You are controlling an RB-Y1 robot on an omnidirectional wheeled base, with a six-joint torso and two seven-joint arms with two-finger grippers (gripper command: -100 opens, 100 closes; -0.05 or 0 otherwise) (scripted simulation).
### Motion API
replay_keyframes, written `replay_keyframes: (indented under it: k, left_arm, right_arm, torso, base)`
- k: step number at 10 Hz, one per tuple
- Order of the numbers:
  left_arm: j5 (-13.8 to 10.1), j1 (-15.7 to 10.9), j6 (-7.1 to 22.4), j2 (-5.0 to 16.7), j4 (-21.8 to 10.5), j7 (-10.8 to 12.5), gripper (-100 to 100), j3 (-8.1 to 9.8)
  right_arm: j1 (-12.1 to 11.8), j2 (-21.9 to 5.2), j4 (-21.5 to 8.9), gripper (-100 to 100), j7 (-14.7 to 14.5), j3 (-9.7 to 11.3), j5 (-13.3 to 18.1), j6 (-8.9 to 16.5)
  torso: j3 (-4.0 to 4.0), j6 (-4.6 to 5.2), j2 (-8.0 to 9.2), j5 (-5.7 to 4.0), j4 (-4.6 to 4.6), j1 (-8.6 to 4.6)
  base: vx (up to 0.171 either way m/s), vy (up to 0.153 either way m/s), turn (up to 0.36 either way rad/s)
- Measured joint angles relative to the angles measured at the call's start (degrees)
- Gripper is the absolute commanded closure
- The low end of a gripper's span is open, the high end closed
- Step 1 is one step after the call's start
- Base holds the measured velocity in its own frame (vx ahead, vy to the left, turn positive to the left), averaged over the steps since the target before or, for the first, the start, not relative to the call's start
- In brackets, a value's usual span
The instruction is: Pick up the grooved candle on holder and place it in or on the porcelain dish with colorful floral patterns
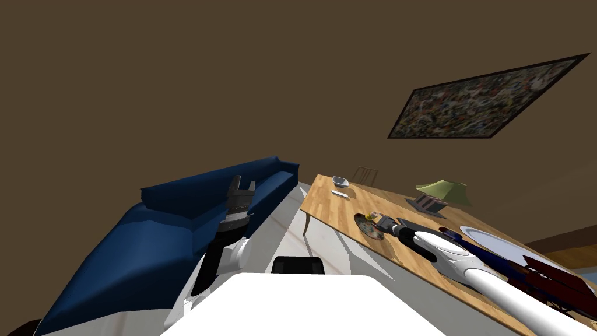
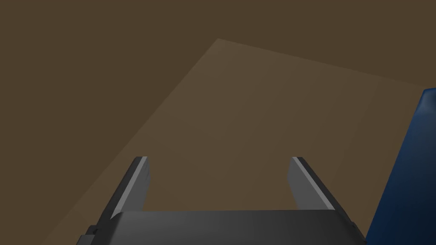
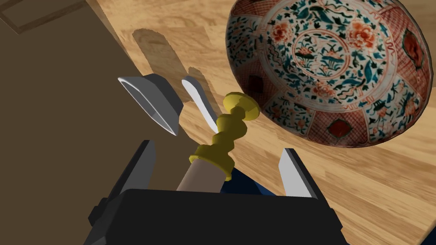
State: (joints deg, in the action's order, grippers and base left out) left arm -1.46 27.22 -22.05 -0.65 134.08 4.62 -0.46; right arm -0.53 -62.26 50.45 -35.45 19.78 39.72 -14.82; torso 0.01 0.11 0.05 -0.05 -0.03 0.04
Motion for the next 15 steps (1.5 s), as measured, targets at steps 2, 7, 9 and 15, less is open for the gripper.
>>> replay_keyframes:
  k: [2, 7, 9, 15]
  left_arm:
    - [0.0, 0.0, 0.0, 0.0, 0.0, 0.0, 0, 0.0]
    - [0.0, 0.0, 0.0, -0.01, 0.0, 0.0, 0, 0.0]
    - [0.0, 0.0, 0.0, -0.01, 0.0, 0.0, 0, 0.0]
    - [0.0, 0.0, 0.0, 0.0, 0.0, 0.0, 0, 0.0]
  right_arm:
    - [0.0, 0.0, 0.0, 0, 0.0, 0.0, 0.0, 0.0]
    - [-0.74, -5.12, 0.97, -100, 2.63, 0.09, -1.07, -2.88]
    - [-1.01, -7.67, 1.36, -100, 3.94, 0.18, -1.6, -4.46]
    - [-1.0, -7.79, 1.3, 0, 4.03, 0.14, -1.63, -4.75]
  torso:
    - [0.01, 0.0, 0.02, 0.0, 0.0, 0.01]
    - [-0.04, 0.0, -0.08, 0.07, -0.01, 0.25]
    - [-0.03, 0.0, -0.05, 0.07, -0.01, 0.24]
    - [0.01, 0.0, 0.02, -0.01, 0.0, 0.01]
  base:
    - [0.0, 0.0, 0.0]
    - [0.024, 0.054, -0.032]
    - [0.014, 0.042, -0.02]
    - [0.0, 0.001, 0.0]
